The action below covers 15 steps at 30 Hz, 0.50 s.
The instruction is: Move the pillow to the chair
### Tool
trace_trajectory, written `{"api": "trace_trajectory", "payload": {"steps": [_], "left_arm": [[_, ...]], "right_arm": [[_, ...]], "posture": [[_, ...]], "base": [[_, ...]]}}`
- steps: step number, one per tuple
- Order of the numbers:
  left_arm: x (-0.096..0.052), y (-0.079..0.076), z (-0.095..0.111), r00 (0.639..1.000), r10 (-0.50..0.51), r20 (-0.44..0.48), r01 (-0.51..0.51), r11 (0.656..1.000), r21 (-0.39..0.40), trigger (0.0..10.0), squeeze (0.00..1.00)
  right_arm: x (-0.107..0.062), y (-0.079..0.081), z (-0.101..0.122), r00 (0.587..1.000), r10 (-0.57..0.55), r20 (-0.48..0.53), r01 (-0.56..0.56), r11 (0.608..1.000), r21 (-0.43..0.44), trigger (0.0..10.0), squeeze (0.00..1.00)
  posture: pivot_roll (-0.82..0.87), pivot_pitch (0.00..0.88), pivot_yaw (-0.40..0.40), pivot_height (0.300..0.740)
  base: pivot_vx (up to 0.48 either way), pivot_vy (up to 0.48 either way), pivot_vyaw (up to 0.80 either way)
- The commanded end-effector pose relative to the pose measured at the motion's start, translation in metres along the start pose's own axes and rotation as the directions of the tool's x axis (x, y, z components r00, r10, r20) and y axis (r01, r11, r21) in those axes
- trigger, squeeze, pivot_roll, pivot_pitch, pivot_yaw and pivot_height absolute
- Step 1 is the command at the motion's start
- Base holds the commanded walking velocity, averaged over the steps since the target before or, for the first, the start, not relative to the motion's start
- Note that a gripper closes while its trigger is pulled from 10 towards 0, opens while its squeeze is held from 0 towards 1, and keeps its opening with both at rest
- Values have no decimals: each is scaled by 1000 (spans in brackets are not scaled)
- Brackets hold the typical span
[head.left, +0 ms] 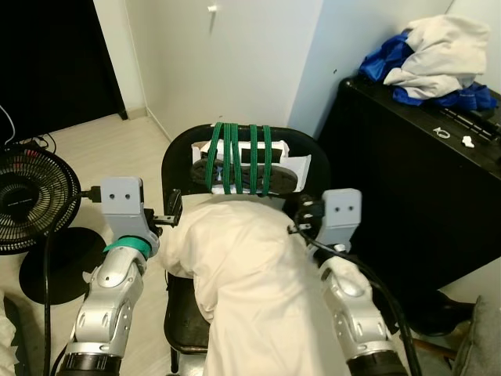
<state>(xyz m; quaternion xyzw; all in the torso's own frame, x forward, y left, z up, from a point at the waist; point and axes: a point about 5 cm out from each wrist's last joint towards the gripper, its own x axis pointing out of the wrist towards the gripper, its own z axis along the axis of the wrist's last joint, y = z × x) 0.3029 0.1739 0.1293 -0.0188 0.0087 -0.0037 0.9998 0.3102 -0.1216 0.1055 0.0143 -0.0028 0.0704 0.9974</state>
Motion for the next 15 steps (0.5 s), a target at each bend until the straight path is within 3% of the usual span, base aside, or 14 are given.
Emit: {"api": "trace_trajectory", "payload": {"steps": [1, 6, 8, 9, 11, 12, 14, 15], "left_arm": [[-3, 2, -18, 997, 10, -79, -7, 999, 43, 10000, 0], [-3, 3, -28, 992, -3, -129, 15, 996, 90, 10000, 0], [-1, -3, -47, 966, -61, -250, 67, 998, 15, 10000, 0], [-1, -3, -47, 966, -61, -250, 67, 998, 15, 10000, 0], [2, -6, -63, 949, -83, -305, 85, 996, -6, 10000, 0], [2, -6, -63, 949, -83, -305, 85, 996, -6, 10000, 0], [1, -7, -80, 931, -86, -356, 94, 996, 7, 10000, 0], [-3, -7, -95, 901, -87, -424, 108, 994, 25, 10000, 0]], "right_arm": [[-1, -6, -12, 997, -19, -71, 19, 1000, -10, 10000, 0], [-3, -8, -20, 992, -14, -121, 12, 1000, -23, 10000, 0], [-6, -17, -37, 970, -58, -237, 30, 993, -117, 10000, 0], [-6, -17, -37, 970, -58, -237, 30, 993, -117, 10000, 0], [-15, -30, -61, 926, -154, -345, 86, 975, -205, 10000, 0], [-15, -30, -61, 926, -154, -345, 86, 975, -205, 10000, 0], [-27, -41, -81, 883, -225, -413, 135, 963, -235, 10000, 0], [-36, -46, -94, 855, -247, -457, 151, 960, -235, 10000, 0]], "posture": [[126, 19, -11, 740], [129, 19, -11, 740], [134, 19, -13, 740], [134, 19, -13, 740], [112, 15, 7, 740], [112, 15, 7, 740], [107, 14, 11, 740], [99, 18, 17, 740]], "base": [[0, 0, 0], [0, 0, 0], [0, 0, 0], [0, 0, 0], [0, 0, 0], [0, 0, 0], [0, 0, 0], [0, 0, 0]]}}
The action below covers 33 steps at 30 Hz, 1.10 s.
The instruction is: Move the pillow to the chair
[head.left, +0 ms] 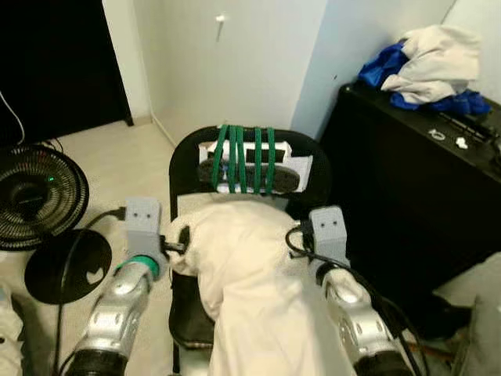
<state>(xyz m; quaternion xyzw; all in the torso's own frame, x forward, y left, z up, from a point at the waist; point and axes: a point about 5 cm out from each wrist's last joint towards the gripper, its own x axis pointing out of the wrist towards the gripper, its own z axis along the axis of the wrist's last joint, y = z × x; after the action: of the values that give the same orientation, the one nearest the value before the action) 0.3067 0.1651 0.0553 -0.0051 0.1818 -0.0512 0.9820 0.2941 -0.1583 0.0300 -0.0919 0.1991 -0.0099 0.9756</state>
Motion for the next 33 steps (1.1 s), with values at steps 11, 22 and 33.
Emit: {"api": "trace_trajectory", "payload": {"steps": [11, 22, 33], "left_arm": [[-9, -6, -67, 964, -39, -264, 46, 999, 20, 10000, 0], [-7, 2, -75, 970, -7, -242, 19, 999, 47, 10000, 0], [-8, 7, -77, 976, 37, -215, -41, 999, -14, 10000, 0]], "right_arm": [[-11, 1, -54, 981, -53, -185, 53, 999, -5, 10000, 0], [-8, 8, -70, 967, 6, -257, -2, 1000, 15, 10000, 0], [-10, 9, -78, 959, 36, -281, -10, 995, 94, 10000, 0]], "posture": [[102, 25, 21, 740], [121, 25, 8, 740], [118, 15, 6, 740]], "base": [[0, 0, 0], [0, 0, 0], [0, 0, 0]]}}
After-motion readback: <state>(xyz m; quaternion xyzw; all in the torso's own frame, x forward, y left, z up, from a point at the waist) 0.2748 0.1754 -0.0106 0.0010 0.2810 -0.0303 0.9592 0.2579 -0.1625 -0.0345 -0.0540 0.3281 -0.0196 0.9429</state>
